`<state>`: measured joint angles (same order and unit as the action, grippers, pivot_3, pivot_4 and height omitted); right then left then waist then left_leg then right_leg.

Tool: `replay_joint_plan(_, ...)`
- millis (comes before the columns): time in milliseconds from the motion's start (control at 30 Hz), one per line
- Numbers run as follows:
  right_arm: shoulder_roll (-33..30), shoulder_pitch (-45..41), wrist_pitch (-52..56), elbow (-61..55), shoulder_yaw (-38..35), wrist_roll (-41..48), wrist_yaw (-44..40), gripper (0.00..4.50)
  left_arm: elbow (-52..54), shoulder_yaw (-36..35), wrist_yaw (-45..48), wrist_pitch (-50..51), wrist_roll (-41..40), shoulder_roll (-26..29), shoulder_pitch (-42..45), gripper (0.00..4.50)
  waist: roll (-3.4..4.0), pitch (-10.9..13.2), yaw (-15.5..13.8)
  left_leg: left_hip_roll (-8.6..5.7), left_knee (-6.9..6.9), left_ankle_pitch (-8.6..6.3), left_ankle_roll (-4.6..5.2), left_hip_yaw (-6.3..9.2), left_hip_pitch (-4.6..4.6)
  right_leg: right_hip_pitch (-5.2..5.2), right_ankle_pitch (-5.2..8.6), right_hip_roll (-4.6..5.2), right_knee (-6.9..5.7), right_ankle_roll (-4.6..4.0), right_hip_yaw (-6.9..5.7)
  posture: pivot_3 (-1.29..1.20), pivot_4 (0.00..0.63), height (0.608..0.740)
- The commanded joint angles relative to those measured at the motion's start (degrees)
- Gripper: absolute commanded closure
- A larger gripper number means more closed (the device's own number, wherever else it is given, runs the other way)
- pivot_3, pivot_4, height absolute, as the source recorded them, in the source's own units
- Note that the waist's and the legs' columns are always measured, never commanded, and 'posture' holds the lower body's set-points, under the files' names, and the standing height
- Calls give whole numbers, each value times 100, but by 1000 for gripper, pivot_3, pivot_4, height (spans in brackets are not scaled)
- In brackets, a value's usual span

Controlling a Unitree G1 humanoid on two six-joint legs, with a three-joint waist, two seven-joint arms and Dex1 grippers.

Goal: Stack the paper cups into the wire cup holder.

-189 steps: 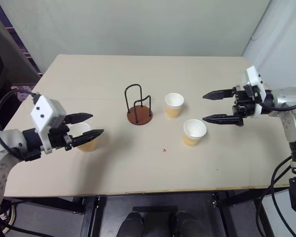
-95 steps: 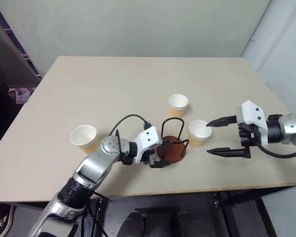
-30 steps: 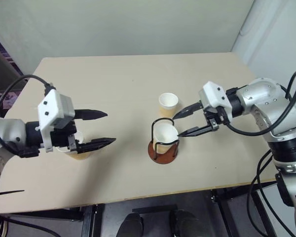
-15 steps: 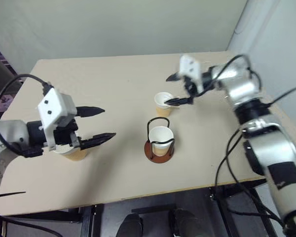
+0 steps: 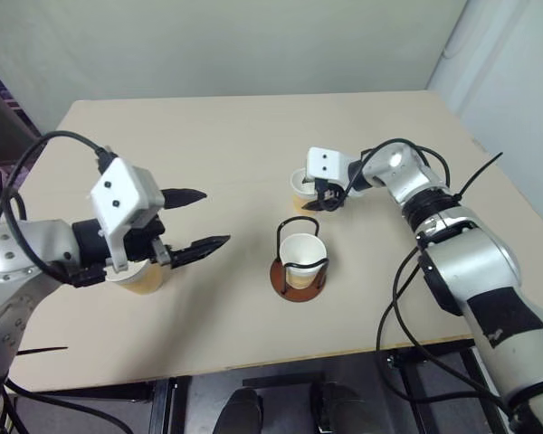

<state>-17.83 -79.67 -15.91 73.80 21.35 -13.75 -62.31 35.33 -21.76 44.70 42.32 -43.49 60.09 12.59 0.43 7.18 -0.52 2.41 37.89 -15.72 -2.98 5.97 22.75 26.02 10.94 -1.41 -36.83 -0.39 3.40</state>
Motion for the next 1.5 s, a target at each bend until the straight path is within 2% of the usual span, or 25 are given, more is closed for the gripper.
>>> replay_joint_plan(33, 8, -111, -107, -46, -164, -34, 21, 2735, 89, -61, -37, -35, 34, 39, 91, 474, 0, 0, 0, 2, 3, -16, 28, 0, 0, 0, 0, 0, -3, 0, -1, 0, 150, 740)
replay_joint_plan(167, 14, -104, -98, -43, -205, -41, 9, 4262, 59, -19, -25, -51, 68, 45, 121, 474, 0, 0, 2, 6, 6, -16, 29, -2, -1, 0, -1, -1, -10, 1, -4, 0, 150, 740)
replay_joint_plan(200, 10, -100, -94, -48, -230, -26, -20, 4451, 50, -8, -22, -60, 79, 46, 132, 474, 0, 0, 2, 8, 6, -16, 29, -2, -2, 0, -2, -2, -12, 2, -6, 0, 150, 740)
replay_joint_plan(333, -106, -153, -74, -143, -536, 263, -452, 4451, -31, -64, 91, -115, 106, 86, 129, 474, 0, 0, 2, 13, 6, -15, 27, -3, -4, 0, -8, -3, -17, -2, -11, 0, 150, 740)
replay_joint_plan(500, -504, -340, 104, -559, -1234, 971, -1457, 4451, -267, -306, 509, -311, 204, 234, -29, 474, 0, 0, -5, 14, 7, -13, 24, -4, -4, -3, -11, -7, -13, -6, -11, 0, 150, 740)
replay_joint_plan(567, -859, -499, 530, -1095, -1615, 1484, -2170, 4451, -396, -660, 836, -340, -72, 256, 10, 474, 0, 0, 2, 15, 8, -10, 18, -5, -4, -3, -10, -8, -12, -6, -11, 0, 150, 740)
replay_joint_plan(633, -1293, -456, 1282, -2007, -1733, 2138, -2851, 4451, -410, -1029, 1271, -322, -444, 268, -53, 474, 0, 0, -5, 17, 7, -1, 4, -5, 4, 2, -10, -14, -10, -7, -11, 0, 150, 740)
replay_joint_plan(667, -1523, -308, 1639, -2561, -1599, 2502, -2972, 4451, -397, -1143, 1447, -295, -567, 279, -117, 474, 0, 0, -13, 18, 7, 26, -43, -6, 12, 4, -7, -19, -6, -12, -11, 0, 150, 740)
replay_joint_plan(800, -2402, 478, 3020, -4892, -1122, 4067, -3019, 4451, -396, -1386, 2122, -150, -794, 398, -588, 474, -4, -2, 10, 27, 2, 23, -54, -10, -16, -24, 5, -35, 2, -24, -3, 0, 150, 740)
replay_joint_plan(900, -2801, 955, 3542, -5986, -995, 4620, -3019, 4451, -425, -1390, 2414, -151, -752, 488, -888, 474, -6, -1, 64, 31, 5, 15, -54, -26, -51, -51, 16, -46, 5, -19, 15, 0, 150, 740)
replay_joint_plan(1000, -2726, 1258, 3666, -6403, -983, 4426, -3017, 4451, -461, -1185, 2443, -243, -563, 548, -949, 474, -6, 1, 105, 32, 7, 14, -32, -41, -81, -60, 17, -48, -13, -18, 35, 0, 150, 740)
replay_joint_plan(1033, -2678, 1328, 3702, -6496, -974, 4356, -3014, 4451, -479, -1119, 2427, -270, -490, 559, -944, 474, -6, 0, 111, 33, 7, -8, 19, -42, -87, -64, 25, -48, -14, -34, 38, 0, 150, 740)
replay_joint_plan(1067, -2636, 1414, 3633, -6575, -919, 4227, -2999, 4451, -488, -1069, 2418, -299, -448, 548, -932, 474, -6, 0, 117, 35, 7, -5, 26, -42, -89, -64, 38, -48, -16, -62, 38, 0, 150, 740)
replay_joint_plan(1267, -2498, 1714, 3710, -6961, -854, 4112, -3009, 4451, -497, -1009, 2380, -399, -204, 498, -1034, 474, -7, 0, 147, 33, 16, 11, 49, -41, -88, -67, 3, -47, -15, -91, 38, 0, 150, 740)
replay_joint_plan(1500, -2223, 1920, 3397, -6893, -644, 3508, -2728, 4451, -419, -1037, 2237, -455, -3, 403, -1235, 474, -7, 0, 152, 34, 14, 12, 52, -41, -86, -63, 0, -47, -12, -90, 38, 0, 150, 740)
